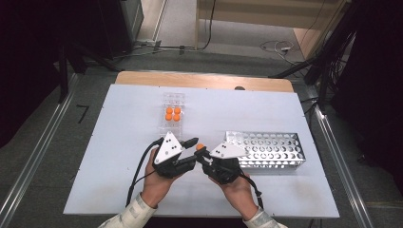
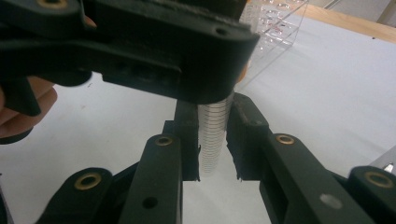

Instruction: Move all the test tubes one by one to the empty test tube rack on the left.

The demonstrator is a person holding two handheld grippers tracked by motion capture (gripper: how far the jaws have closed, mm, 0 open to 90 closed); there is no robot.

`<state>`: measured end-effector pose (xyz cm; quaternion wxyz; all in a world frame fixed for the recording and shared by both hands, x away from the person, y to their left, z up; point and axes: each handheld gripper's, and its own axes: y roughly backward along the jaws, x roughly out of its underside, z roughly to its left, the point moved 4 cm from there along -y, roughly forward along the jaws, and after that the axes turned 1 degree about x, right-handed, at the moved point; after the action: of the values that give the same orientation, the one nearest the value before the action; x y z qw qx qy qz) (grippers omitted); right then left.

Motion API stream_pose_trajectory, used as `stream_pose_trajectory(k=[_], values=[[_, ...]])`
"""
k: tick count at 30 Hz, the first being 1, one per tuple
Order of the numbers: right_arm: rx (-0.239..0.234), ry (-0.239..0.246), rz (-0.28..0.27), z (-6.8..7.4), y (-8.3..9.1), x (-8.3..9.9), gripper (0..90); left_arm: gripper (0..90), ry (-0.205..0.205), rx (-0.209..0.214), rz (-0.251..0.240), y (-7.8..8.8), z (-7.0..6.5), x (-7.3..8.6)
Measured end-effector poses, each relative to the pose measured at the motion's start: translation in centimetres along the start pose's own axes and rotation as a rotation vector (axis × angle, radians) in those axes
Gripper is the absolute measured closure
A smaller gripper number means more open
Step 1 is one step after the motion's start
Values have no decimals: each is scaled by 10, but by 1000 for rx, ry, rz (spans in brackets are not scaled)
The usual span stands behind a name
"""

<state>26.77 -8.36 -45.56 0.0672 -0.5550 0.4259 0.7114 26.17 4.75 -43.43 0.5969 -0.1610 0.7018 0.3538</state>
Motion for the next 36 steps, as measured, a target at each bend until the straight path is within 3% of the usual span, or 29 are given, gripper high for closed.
stream_pose_trajectory(k=[5,21,23,25,32,36], values=[[-6,-2,1,1,1,0,724,657,-12,5,6,-1,-1,1],[-16,0,4,1,0,0,702,704,3,9,10,-1,0,2],[-23,3,-3,1,2,-1,620,704,7,7,8,0,2,2],[-30,11,-7,0,6,-3,484,704,17,5,7,1,5,1],[-48,46,-26,-6,17,-1,275,704,52,-20,-16,10,17,-3],[-25,65,-19,-13,20,4,198,704,75,-39,-26,18,25,-5]])
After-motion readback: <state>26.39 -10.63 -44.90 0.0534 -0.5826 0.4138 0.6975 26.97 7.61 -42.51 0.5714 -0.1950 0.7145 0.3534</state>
